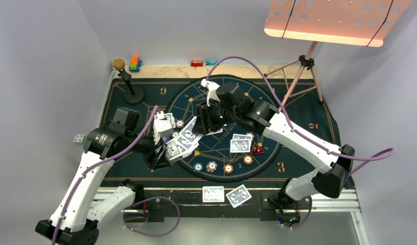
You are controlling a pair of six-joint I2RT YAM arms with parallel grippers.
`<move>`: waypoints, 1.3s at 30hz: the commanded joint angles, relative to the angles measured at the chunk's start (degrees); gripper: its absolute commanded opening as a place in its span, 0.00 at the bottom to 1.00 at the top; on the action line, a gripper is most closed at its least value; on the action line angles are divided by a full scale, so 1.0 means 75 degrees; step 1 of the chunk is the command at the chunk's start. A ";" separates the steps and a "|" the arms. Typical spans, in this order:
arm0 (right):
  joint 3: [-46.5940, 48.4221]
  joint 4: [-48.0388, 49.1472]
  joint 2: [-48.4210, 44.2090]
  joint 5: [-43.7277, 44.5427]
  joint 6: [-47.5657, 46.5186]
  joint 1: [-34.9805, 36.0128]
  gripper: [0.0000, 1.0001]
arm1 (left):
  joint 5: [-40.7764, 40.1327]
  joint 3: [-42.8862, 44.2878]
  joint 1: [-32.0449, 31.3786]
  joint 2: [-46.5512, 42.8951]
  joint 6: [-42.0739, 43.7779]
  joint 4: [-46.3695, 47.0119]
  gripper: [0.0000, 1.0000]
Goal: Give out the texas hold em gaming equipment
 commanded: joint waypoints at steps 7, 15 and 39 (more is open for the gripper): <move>0.0544 -0.0290 -0.0326 0.0790 -0.0374 0.0000 0.40 | 0.0359 0.0239 0.0032 -0.0123 0.0010 0.0107 0.00; 0.0650 -0.0118 -0.0543 0.0917 -0.0267 0.0003 0.28 | 0.0347 0.0207 0.0035 -0.0131 0.0021 0.0100 0.00; 0.1143 0.0464 -0.1424 0.0626 0.0179 -0.0156 0.00 | 0.0370 0.0216 0.0033 -0.0125 0.0013 0.0086 0.00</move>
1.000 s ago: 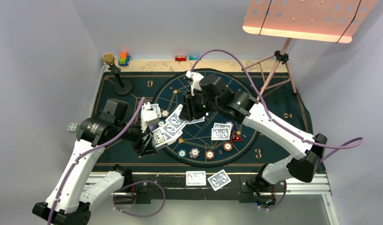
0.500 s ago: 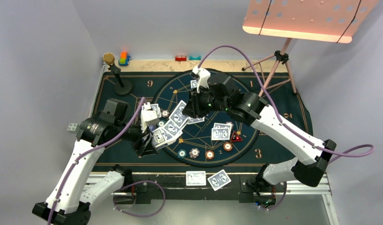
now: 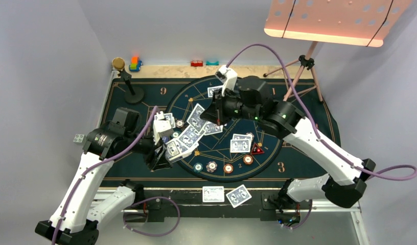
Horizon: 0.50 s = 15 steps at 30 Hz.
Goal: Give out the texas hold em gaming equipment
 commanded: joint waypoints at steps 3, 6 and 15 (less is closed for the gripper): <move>0.0802 0.0112 -0.0489 0.0396 -0.0123 -0.0283 0.00 | 0.0341 0.0227 0.0034 -0.0089 0.0011 0.0083 0.00; 0.0930 -0.0181 -0.0405 0.0938 -0.0421 -0.0368 0.00 | 0.0342 0.0237 0.0033 -0.0118 0.0022 0.0073 0.00; 0.0971 -0.0652 0.0242 0.2192 -0.1276 -0.0367 0.00 | 0.0353 0.0295 0.0038 -0.0122 0.0012 0.0041 0.00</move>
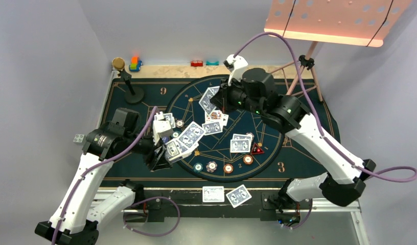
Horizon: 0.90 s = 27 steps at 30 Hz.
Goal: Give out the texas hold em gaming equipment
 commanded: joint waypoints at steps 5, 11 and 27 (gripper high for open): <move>-0.0265 -0.0101 0.0452 0.0610 -0.0496 -0.0002 0.00 | 0.0339 0.0321 0.0033 -0.0047 0.0012 0.0046 0.00; -0.0622 0.0163 0.0708 0.0137 -0.0350 0.0151 0.00 | 0.0384 0.0396 0.0032 0.0003 -0.0005 0.0029 0.00; -0.0522 0.0338 0.1361 -0.0100 0.0203 0.1220 0.00 | 0.0339 0.0386 0.0033 0.0004 0.0009 0.0043 0.00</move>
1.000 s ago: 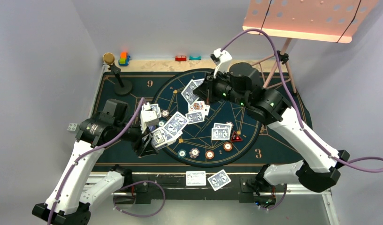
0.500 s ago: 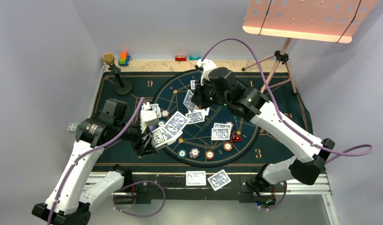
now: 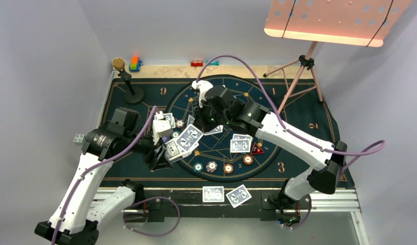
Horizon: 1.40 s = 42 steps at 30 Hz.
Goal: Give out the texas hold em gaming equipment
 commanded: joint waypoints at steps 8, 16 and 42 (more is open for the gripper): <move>0.0487 0.0098 0.0220 0.0108 0.0634 0.0797 0.00 | 0.0286 0.0269 0.0033 -0.0036 -0.0002 0.0068 0.00; 0.0771 -0.0623 0.0087 0.1231 0.0565 0.0680 0.00 | 0.0262 0.0201 0.0032 -0.0086 0.0031 0.0049 0.00; -0.2566 0.4892 0.1618 -0.2037 0.1561 -0.2772 0.00 | 0.0369 -0.0351 0.0032 -0.0211 0.0584 -0.0124 0.02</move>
